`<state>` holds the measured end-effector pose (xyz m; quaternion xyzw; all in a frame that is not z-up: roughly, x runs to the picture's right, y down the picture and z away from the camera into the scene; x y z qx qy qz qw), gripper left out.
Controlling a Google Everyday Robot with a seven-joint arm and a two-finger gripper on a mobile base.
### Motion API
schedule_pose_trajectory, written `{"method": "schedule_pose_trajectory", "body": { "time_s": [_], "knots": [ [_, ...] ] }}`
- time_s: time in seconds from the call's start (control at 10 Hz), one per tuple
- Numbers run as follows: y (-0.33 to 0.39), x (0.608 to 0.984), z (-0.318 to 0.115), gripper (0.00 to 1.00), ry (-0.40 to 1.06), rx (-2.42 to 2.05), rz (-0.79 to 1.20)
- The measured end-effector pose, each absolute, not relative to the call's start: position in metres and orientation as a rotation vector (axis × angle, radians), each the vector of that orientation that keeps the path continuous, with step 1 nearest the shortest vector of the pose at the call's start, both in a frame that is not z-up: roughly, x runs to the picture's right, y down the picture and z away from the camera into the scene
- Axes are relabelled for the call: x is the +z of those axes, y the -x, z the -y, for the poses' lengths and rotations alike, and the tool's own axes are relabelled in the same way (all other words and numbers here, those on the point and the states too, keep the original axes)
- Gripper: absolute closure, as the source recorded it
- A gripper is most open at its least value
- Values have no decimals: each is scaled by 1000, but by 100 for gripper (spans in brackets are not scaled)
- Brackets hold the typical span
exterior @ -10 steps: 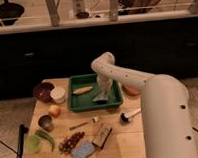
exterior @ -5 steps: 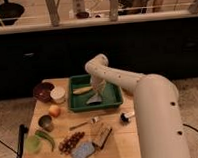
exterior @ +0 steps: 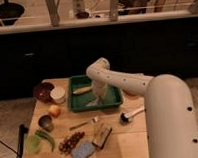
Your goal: Wipe tray with towel
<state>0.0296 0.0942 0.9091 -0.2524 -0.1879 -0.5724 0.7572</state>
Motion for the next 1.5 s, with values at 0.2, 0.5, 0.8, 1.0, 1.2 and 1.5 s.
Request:
{"method": "schedule_pose_trajectory", "body": {
  "time_s": [0.2,0.5,0.8,1.0,1.2,1.5],
  "knots": [
    [-50,911,-87,99,569,-1212,359],
    [-69,926,-66,99,561,-1173,292],
    [-47,942,-57,99,531,-1180,304],
    [-21,946,-62,99,518,-1219,352],
    [-13,942,-71,99,514,-1258,395],
    [-8,926,-88,99,518,-1293,440]
  ]
}}
